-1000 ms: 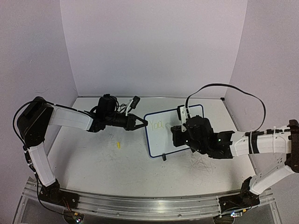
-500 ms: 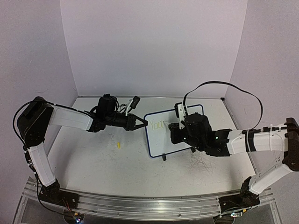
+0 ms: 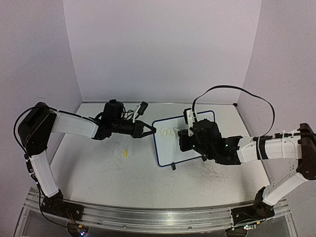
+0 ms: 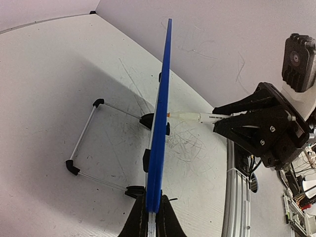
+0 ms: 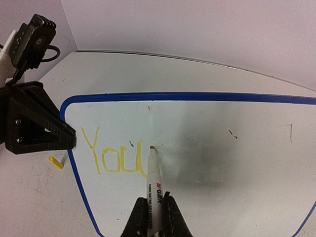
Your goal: Write a sentence on the whiteboard
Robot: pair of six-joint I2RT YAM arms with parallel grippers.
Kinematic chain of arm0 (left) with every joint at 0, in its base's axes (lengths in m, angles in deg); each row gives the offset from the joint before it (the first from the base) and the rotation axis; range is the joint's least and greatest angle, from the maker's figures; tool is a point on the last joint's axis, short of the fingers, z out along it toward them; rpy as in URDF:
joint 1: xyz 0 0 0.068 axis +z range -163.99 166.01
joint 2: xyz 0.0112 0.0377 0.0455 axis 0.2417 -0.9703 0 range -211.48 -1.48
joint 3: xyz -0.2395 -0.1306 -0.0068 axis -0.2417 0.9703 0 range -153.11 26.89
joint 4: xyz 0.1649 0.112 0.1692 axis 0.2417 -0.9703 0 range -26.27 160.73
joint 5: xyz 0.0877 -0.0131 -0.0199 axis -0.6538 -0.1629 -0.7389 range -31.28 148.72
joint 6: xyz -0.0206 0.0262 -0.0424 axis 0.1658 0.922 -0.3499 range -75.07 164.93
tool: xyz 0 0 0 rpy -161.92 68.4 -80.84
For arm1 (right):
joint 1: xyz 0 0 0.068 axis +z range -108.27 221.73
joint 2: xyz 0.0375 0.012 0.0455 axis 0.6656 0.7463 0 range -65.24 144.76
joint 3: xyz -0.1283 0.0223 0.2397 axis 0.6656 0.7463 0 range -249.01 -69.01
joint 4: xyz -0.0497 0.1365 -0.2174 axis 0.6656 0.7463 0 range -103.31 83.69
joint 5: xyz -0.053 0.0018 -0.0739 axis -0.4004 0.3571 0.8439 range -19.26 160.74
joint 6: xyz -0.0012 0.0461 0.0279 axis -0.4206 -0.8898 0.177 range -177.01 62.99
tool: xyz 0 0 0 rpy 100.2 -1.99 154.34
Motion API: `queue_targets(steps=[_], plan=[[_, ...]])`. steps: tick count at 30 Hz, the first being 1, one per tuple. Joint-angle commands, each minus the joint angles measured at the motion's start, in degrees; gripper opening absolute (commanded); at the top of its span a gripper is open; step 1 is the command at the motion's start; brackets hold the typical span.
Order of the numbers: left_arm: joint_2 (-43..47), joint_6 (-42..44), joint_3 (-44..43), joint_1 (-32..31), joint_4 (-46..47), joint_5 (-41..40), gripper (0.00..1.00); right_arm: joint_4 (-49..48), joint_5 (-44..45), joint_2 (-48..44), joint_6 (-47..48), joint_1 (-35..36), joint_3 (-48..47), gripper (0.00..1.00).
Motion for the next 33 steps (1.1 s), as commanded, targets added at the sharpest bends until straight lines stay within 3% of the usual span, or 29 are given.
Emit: queue_targets(steps=[1, 16, 33], plan=[[0.67, 1.02, -0.56, -0.93, -2.07, 2.25, 0.0, -1.66, 2.1, 1.55, 0.72, -0.46, -2.54, 0.0], [0.37, 0.94, -0.73, -0.94, -2.07, 2.3, 0.0, 2.82, 0.69, -6.65, -3.78, 2.56, 2.33, 0.0], [0.54, 0.93, -0.64, -0.94, -2.07, 2.4, 0.0, 0.92, 2.81, -1.93, 1.16, 0.96, -2.7, 0.0]])
